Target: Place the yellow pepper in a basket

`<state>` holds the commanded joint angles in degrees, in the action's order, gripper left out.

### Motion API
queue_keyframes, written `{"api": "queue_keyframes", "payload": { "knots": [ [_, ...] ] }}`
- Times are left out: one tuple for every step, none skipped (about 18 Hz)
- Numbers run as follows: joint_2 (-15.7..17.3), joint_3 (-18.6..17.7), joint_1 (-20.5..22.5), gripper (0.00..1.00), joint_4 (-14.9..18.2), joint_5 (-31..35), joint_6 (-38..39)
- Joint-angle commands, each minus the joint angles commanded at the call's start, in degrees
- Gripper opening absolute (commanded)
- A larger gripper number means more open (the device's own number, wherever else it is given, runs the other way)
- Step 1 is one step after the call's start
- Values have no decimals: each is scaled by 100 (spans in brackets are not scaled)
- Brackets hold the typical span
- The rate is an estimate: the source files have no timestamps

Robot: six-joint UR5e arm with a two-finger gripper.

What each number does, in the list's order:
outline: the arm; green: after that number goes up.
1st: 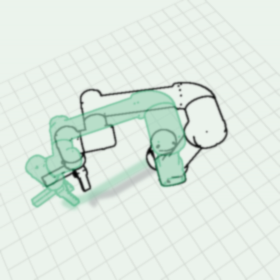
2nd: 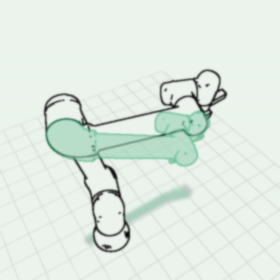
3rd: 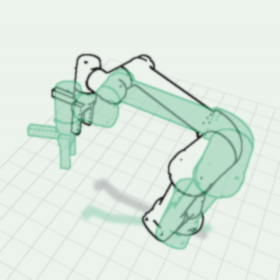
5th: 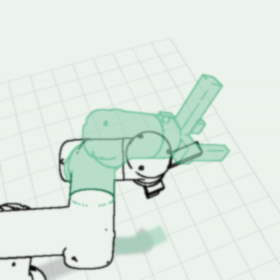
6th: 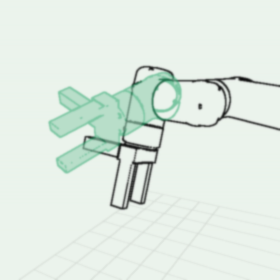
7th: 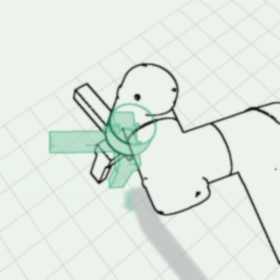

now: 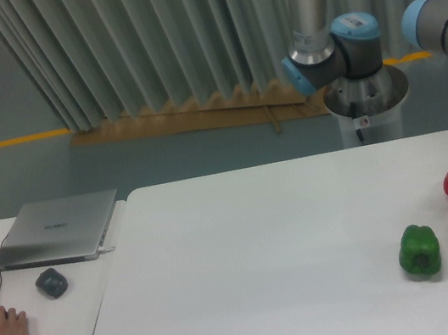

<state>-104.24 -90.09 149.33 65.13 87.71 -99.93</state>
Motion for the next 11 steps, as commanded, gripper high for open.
{"api": "queue_keyframes", "payload": {
  "knots": [
    [9, 17, 9, 100, 0, 0, 0],
    [0, -17, 26, 100, 9, 9, -26],
    [0, -26, 52, 100, 9, 26, -61],
    [0, -26, 61, 100, 17, 26, -70],
    [-9, -26, 62, 100, 9, 35, -79],
    [-17, -9, 62, 100, 9, 44, -79],
    [-26, -17, 62, 100, 9, 44, -79],
    [-26, -44, 79, 100, 0, 61, -79],
    [-61, -53, 88, 100, 0, 70, -70],
    [-105, -35, 97, 100, -9, 79, -70],
    [-114, -35, 105, 100, -9, 114, -79]
  ]
}}
